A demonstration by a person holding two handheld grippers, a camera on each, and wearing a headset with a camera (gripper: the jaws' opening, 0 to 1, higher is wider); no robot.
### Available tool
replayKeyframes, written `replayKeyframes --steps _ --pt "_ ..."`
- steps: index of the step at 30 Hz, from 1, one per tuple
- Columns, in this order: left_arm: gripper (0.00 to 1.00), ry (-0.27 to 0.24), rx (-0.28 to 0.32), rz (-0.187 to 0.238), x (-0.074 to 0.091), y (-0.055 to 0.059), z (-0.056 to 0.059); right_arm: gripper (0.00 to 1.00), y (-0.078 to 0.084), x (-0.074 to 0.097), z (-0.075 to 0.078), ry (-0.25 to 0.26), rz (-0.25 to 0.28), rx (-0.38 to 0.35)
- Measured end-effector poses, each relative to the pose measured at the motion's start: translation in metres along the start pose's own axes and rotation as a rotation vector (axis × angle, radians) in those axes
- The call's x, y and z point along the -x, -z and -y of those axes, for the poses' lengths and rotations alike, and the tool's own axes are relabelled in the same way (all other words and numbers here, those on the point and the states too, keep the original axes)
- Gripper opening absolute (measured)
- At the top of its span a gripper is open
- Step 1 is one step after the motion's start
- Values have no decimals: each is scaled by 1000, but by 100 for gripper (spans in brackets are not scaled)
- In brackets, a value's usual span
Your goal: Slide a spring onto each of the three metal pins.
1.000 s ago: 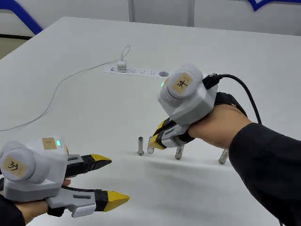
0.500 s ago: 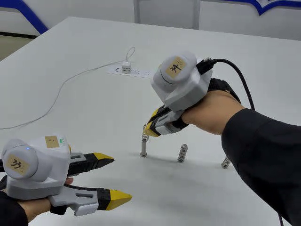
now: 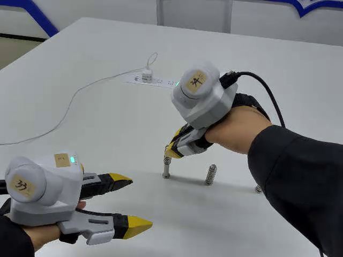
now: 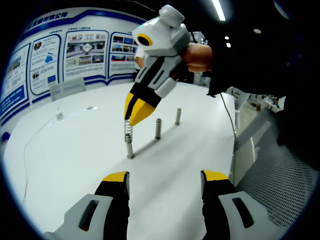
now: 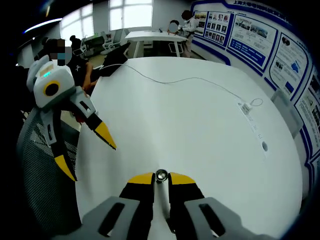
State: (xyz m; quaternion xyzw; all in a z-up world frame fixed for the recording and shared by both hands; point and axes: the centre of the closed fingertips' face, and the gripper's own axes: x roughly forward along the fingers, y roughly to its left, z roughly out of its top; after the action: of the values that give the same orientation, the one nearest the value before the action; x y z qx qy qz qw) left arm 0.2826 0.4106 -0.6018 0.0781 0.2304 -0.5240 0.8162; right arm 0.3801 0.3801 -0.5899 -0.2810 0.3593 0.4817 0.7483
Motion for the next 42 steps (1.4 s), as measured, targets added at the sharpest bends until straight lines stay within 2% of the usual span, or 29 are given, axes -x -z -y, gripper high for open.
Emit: replayKeyframes --steps 13,23,34,42 --pt "59 2 6 -3 0 1 0 12 16 -22 0 -25 -39 -37" --pt "59 2 11 -7 -1 3 -2 12 24 -33 0 -38 -54 -57" --pt "59 -2 12 -5 -1 4 -3 12 26 -34 -2 -38 -48 -44" --pt "59 1 8 -5 -1 4 -2 17 22 -19 0 -8 -15 -30"
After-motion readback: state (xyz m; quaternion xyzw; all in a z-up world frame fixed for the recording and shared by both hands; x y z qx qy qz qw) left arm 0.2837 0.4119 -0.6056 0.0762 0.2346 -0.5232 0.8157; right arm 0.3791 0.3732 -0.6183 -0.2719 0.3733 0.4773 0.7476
